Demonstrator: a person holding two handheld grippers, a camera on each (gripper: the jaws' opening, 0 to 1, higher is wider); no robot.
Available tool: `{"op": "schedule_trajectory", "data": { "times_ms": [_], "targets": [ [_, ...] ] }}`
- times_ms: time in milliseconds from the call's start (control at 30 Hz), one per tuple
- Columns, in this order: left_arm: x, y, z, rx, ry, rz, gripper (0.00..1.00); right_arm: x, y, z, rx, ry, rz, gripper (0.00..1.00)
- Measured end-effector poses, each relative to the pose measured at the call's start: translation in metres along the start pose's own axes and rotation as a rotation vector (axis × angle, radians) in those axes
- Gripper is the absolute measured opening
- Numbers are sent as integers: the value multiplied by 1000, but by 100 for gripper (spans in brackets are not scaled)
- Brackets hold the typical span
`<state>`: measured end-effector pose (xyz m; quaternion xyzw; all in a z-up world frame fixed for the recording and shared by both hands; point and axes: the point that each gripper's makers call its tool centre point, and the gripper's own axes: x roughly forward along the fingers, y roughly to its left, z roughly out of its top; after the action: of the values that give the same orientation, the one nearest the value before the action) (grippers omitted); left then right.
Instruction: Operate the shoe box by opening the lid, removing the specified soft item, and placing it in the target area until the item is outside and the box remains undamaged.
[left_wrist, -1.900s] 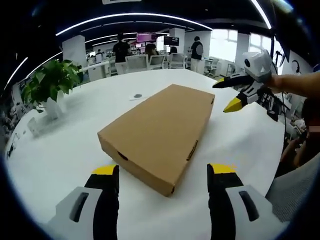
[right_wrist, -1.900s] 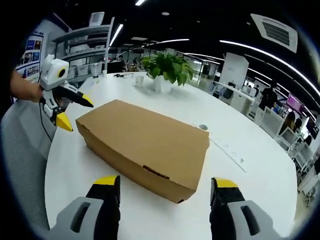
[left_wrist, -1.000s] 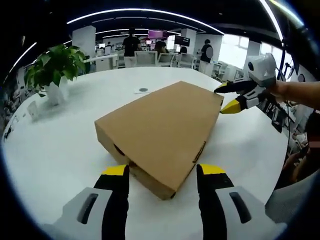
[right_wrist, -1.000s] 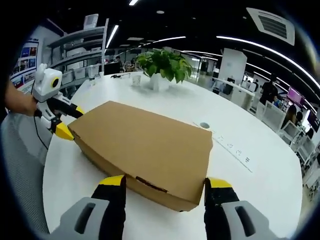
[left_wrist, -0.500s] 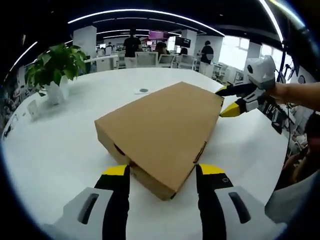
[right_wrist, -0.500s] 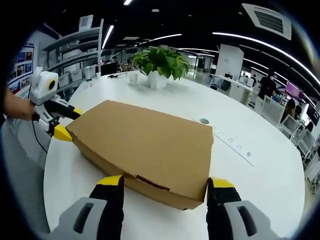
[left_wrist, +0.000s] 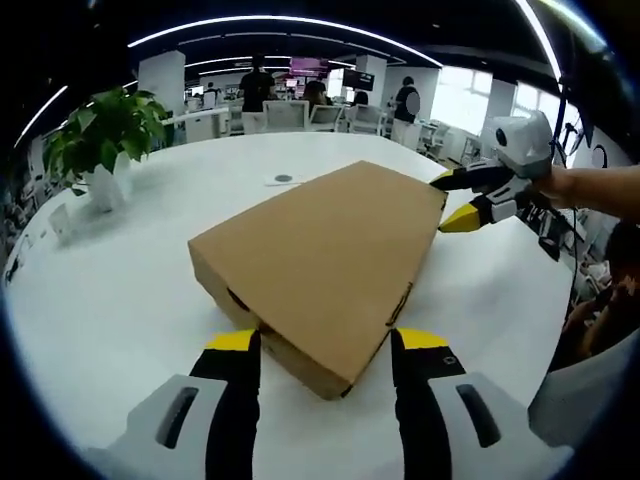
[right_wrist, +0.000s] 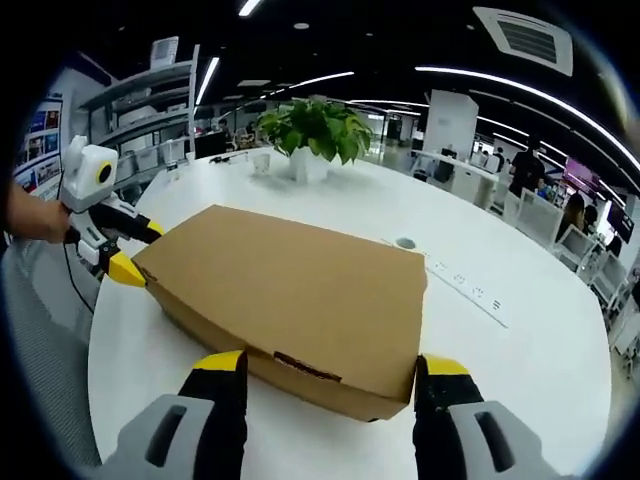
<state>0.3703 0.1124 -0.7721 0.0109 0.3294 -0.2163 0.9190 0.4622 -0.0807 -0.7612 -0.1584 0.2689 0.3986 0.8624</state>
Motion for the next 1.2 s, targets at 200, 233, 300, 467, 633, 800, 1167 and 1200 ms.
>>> {"op": "schedule_trajectory", "data": {
  "times_ms": [200, 233, 300, 467, 633, 800, 1167, 1200],
  "targets": [
    [-1, 2, -1, 13, 6, -10, 53, -2, 5, 0, 15, -16, -14, 66],
    [-2, 3, -1, 16, 7, -12, 53, -2, 4, 0, 23, -18, -15, 65],
    [-2, 5, -1, 22, 9, -16, 53, -3, 4, 0, 32, -21, -16, 64],
    [-4, 9, -2, 38, 10, -31, 53, -6, 7, -2, 36, -22, -23, 61],
    [-6, 14, -2, 55, 12, -50, 53, -9, 12, -2, 68, -22, -30, 59],
    [-8, 21, -3, 76, 25, -63, 53, -12, 18, -3, 82, -26, -38, 56],
    [-14, 33, -7, 111, 55, -113, 53, -17, 34, -6, 82, -12, -59, 49],
    [-15, 35, -7, 114, 57, -116, 52, -18, 36, -6, 84, -13, -60, 48]
  ]
}}
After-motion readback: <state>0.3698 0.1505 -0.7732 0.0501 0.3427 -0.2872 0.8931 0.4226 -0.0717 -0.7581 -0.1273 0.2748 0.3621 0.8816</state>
